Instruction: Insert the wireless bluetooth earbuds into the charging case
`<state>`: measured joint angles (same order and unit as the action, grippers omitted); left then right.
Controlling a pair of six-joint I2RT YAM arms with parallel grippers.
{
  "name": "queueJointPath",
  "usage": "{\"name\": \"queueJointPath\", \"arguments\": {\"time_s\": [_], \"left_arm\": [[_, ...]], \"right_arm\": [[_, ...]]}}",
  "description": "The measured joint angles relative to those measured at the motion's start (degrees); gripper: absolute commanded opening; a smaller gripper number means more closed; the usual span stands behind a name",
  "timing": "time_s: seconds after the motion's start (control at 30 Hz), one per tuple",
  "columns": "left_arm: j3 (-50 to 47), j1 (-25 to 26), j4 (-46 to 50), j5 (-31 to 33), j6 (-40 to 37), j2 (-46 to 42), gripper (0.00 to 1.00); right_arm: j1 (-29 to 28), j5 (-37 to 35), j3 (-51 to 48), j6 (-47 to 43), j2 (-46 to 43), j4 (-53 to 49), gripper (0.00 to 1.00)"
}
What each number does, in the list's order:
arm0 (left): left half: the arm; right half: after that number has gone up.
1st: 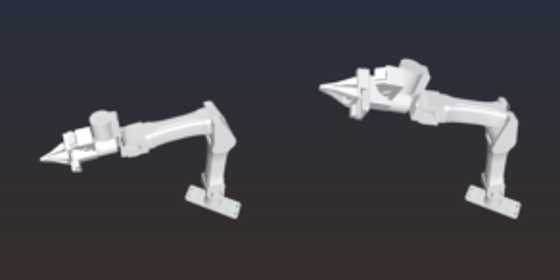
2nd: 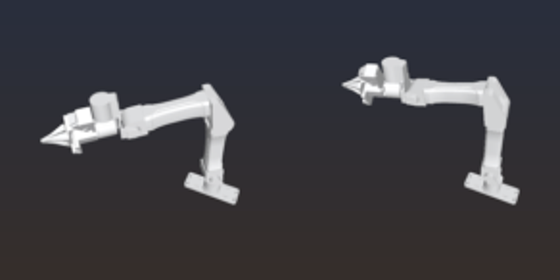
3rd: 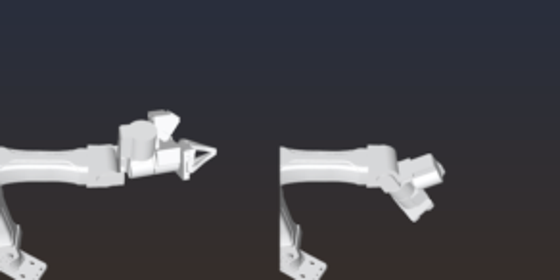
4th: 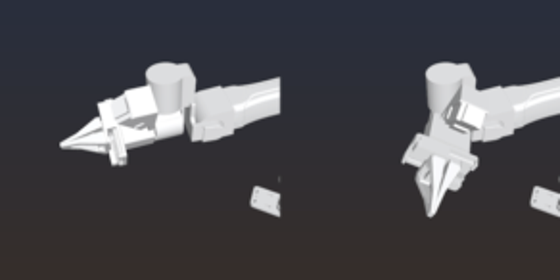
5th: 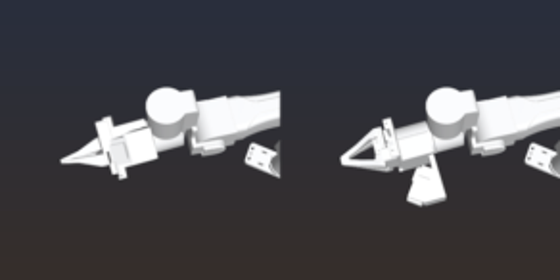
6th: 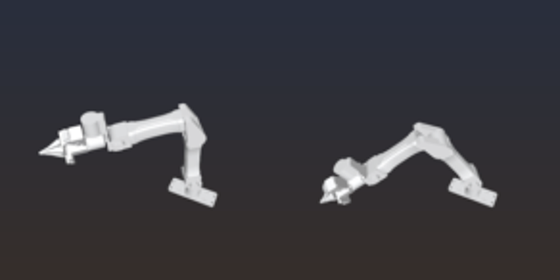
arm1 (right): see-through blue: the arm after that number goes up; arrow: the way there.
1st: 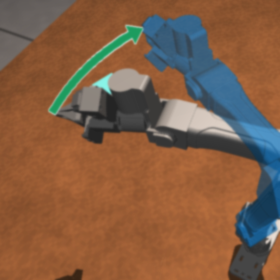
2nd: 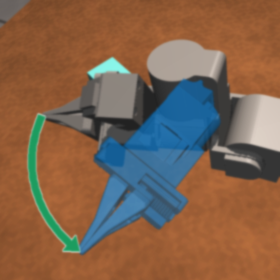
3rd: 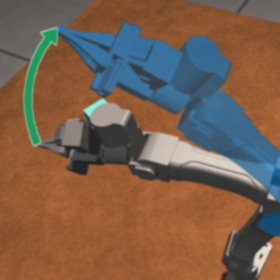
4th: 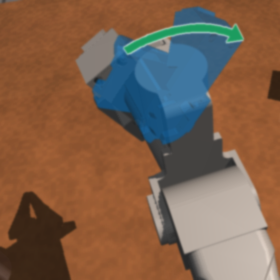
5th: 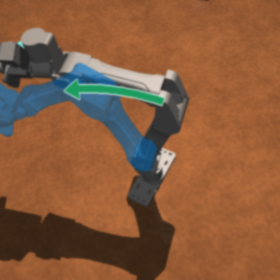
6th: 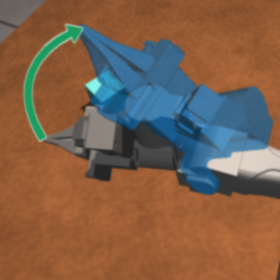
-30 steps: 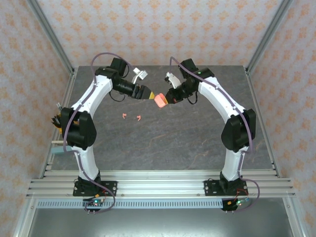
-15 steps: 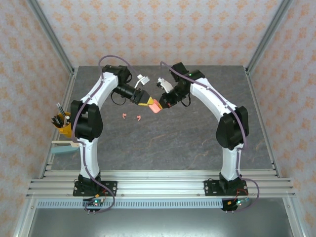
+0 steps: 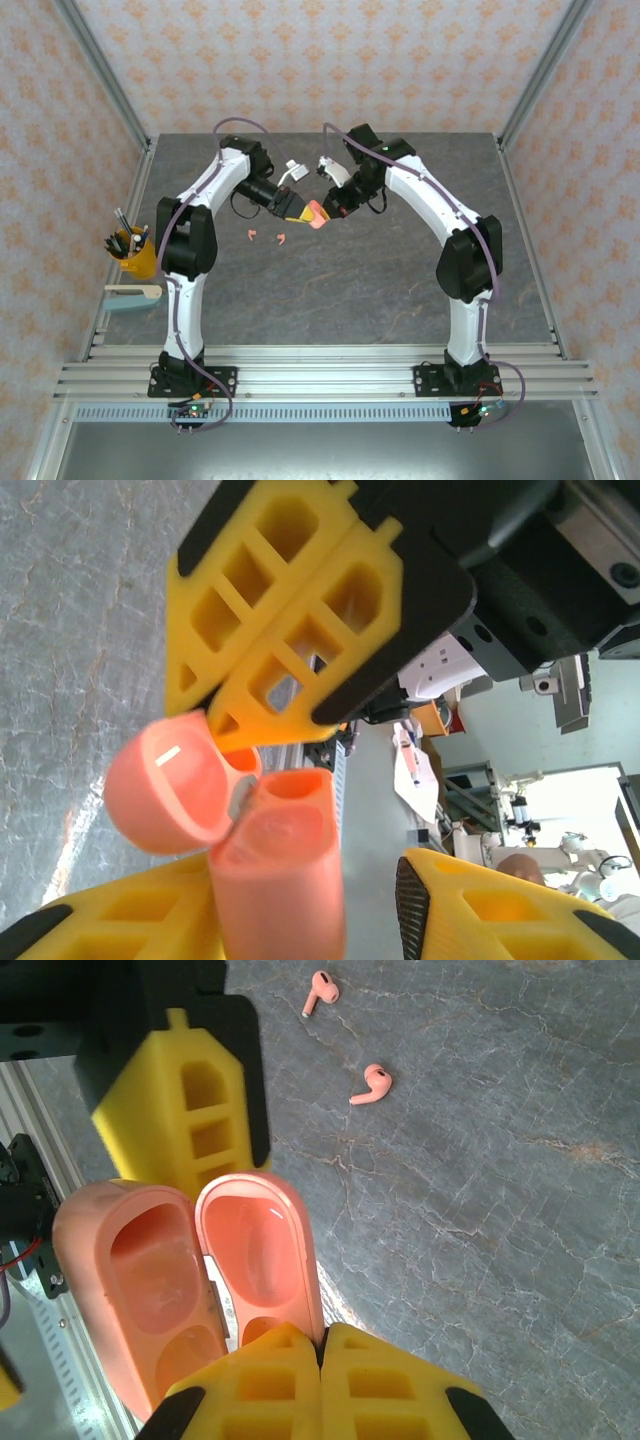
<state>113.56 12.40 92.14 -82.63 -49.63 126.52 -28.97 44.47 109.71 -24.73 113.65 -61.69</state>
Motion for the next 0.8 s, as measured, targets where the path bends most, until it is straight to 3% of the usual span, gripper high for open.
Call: {"name": "queueJointPath", "arguments": {"time_s": [0.8], "left_arm": [[0.7,0.98,0.5,-0.13,-2.6,1.16,0.33]], "right_arm": [[-1.25,-3.8,1.79,-1.44,0.0,-2.64,0.0]]}}
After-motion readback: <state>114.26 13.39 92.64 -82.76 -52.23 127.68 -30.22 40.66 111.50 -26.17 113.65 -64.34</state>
